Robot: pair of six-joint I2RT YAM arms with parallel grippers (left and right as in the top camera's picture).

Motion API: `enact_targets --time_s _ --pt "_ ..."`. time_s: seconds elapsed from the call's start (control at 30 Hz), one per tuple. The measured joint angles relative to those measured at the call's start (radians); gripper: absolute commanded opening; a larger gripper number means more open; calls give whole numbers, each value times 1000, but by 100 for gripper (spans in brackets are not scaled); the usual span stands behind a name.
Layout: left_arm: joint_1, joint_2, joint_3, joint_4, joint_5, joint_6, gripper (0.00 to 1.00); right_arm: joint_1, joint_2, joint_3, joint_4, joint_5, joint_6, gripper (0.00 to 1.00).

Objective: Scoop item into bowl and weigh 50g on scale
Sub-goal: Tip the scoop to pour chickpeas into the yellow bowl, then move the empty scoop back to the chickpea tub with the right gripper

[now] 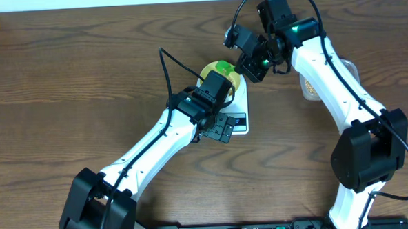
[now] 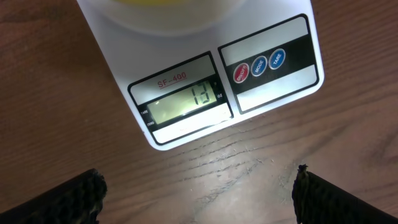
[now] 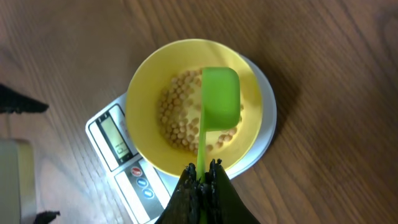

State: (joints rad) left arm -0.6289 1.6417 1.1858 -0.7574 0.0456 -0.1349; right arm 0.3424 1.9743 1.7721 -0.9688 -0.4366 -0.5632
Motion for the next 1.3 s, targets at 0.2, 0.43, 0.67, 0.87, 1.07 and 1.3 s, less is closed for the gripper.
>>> enact_targets --time_s 0.2,0.43,0.67,0.87,1.07,1.3 --pt "0 0 0 0 0 0 98 6 0 0 0 0 -37 1" --pt "0 0 0 0 0 0 98 8 -1 0 10 0 -75 1" --pt "0 0 0 0 0 0 98 8 -1 0 12 -1 -74 1" --pt "0 0 0 0 0 0 98 -6 -1 0 14 -61 -30 1" --pt "0 0 0 0 0 0 98 -72 -1 0 43 -134 121 1" --pt "0 0 0 0 0 0 98 -226 -1 0 47 -375 232 1"
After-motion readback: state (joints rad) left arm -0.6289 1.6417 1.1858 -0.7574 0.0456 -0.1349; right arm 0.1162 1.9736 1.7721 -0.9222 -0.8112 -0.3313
